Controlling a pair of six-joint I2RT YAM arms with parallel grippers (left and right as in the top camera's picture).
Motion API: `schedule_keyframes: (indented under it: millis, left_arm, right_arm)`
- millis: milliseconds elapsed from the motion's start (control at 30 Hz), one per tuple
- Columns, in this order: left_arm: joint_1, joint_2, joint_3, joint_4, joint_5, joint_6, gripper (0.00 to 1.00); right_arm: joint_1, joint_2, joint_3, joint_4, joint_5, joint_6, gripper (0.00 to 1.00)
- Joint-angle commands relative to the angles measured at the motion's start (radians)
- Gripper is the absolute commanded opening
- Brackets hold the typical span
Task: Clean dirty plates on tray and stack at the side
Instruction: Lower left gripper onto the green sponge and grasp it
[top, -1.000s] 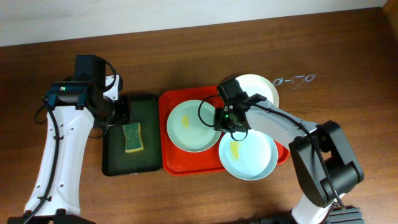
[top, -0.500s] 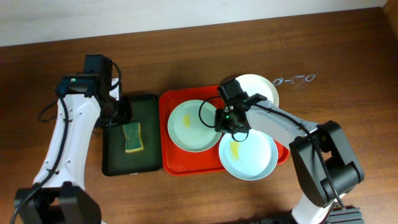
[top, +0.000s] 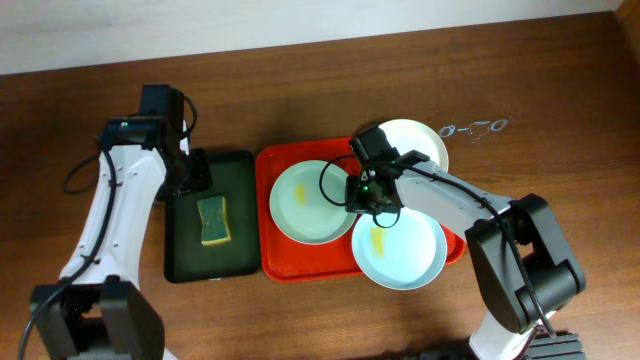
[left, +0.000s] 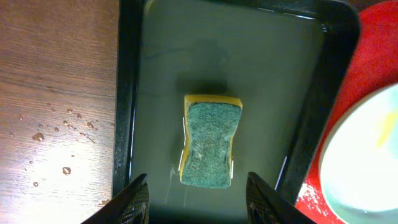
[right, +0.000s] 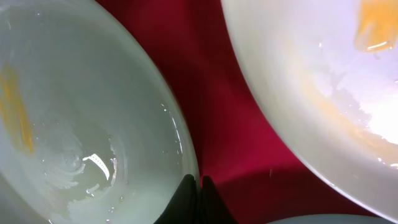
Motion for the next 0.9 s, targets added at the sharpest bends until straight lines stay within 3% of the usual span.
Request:
schedule_keyframes:
  millis: [0, 133, 333, 867]
  left_arm:
    - [-0.003, 0.070, 0.009, -0.001, 0.036, -0.001, 0.45]
    - [-0.003, 0.146, 0.009, -0.004, 0.069, 0.053, 0.45]
    - [-0.003, 0.235, 0.009, -0.002, 0.069, 0.076, 0.55]
    - [-0.014, 0.250, -0.005, -0.003, 0.076, 0.086, 0.63]
  right_arm:
    - [-0.008, 0.011, -0.011, -0.008, 0.029, -0.009, 0.04]
    - [-0.008, 0.011, -0.011, -0.008, 0.029, -0.009, 0.04]
    - [-0.008, 0.011, -0.011, -0.008, 0.029, -0.010, 0.05]
    - [-0.008, 0.011, -0.011, -0.009, 0.029, -0.009, 0.05]
